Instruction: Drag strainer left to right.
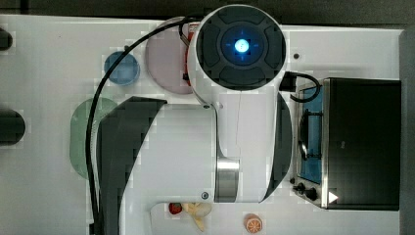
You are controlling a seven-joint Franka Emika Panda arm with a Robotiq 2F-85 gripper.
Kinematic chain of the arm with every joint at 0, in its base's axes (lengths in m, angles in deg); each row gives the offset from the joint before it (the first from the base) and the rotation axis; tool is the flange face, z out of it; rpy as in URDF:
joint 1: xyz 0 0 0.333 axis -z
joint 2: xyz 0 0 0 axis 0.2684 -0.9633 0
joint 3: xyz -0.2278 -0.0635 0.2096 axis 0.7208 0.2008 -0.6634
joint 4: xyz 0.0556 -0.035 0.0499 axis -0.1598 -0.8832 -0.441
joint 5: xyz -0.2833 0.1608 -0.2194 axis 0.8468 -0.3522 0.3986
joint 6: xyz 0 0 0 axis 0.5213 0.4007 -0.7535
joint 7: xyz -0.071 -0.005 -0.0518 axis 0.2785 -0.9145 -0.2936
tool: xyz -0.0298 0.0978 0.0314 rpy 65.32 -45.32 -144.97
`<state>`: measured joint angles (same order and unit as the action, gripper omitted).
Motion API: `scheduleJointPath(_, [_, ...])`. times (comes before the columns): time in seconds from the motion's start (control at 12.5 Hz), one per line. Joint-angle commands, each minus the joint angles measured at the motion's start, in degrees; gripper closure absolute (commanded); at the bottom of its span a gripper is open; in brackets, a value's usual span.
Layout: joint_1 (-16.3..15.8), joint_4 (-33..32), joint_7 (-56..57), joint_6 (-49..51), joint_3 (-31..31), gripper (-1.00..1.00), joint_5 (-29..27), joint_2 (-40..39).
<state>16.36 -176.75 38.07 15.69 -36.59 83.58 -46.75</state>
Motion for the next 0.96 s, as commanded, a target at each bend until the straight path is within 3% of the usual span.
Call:
scheduleJointPath(0.08, [0.56, -13.23, -9.02, 10.8, 0.14, -0.6, 0.99, 25.45])
scheduleJointPath(0.24, [0.39, -13.27, -9.02, 10.8, -0.42, -1.0, 0.73, 25.33])
scheduleJointPath(0.48, [-0.99, -13.33, -9.04, 10.52, -5.09, -1.0, 0.62, 24.24])
scheduleJointPath(0.96, [-1.87, -13.48, -13.13, 2.79, -21.6, -1.0, 0.63, 17.88])
